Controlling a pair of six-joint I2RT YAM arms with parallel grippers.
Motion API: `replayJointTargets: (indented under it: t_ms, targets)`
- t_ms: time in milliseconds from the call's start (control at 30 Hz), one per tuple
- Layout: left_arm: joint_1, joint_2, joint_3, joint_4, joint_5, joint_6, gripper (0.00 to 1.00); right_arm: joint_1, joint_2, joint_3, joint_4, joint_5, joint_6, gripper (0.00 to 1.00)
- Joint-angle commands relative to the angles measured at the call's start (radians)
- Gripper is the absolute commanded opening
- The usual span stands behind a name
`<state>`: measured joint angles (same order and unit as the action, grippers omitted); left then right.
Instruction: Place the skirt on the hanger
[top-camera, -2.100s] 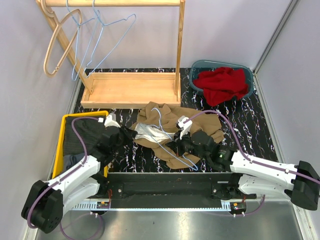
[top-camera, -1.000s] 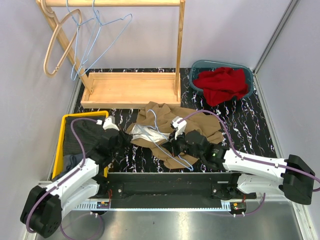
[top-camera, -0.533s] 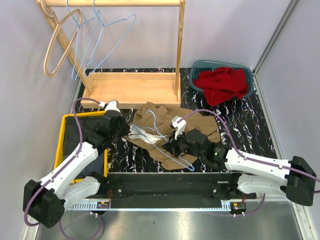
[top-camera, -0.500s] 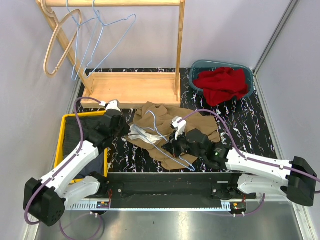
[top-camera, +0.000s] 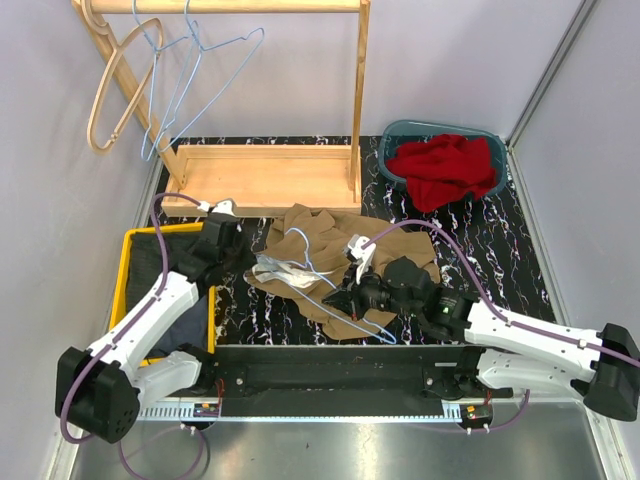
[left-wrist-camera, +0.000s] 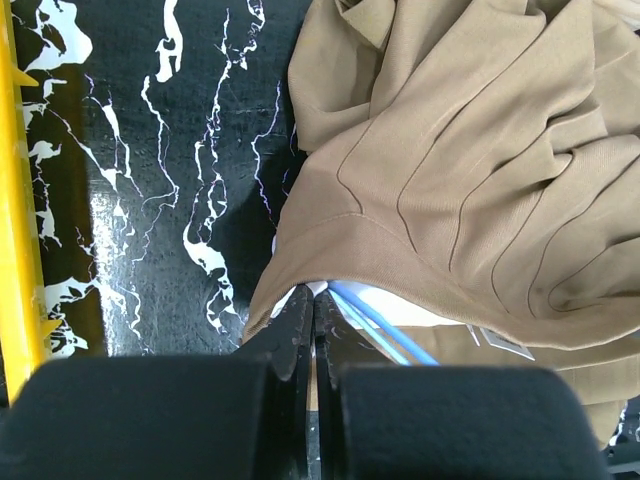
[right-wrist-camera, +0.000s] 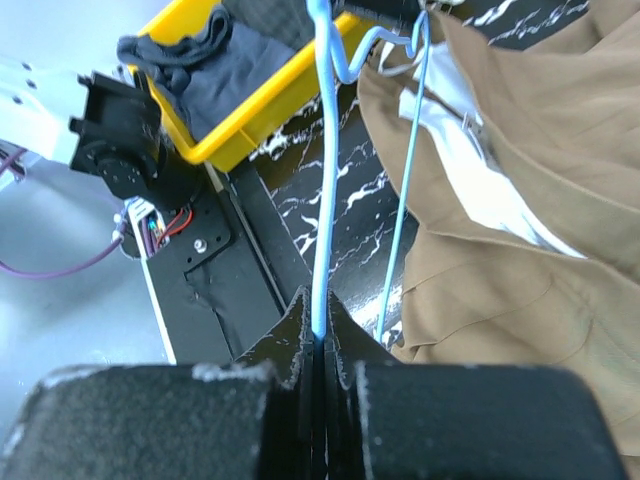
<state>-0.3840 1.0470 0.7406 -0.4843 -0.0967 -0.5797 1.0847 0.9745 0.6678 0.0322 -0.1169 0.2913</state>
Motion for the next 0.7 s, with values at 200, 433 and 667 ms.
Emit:
replayJointTargets:
  t_ms: [200,433,667]
  targets:
    - [0.054,-0.053,0.019,0.023,0.055,0.001,0.0,0.011,0.009,0.016,0.044,-0.029,-0.014,0.0]
    - [0.06,-0.062,0.016,0.024,0.078,0.003,0.0,0.011,0.007,-0.008,0.096,-0.041,-0.023,0.0]
    - [0.066,-0.07,0.009,0.021,0.091,-0.006,0.0,0.011,0.059,-0.037,0.21,-0.076,-0.024,0.0]
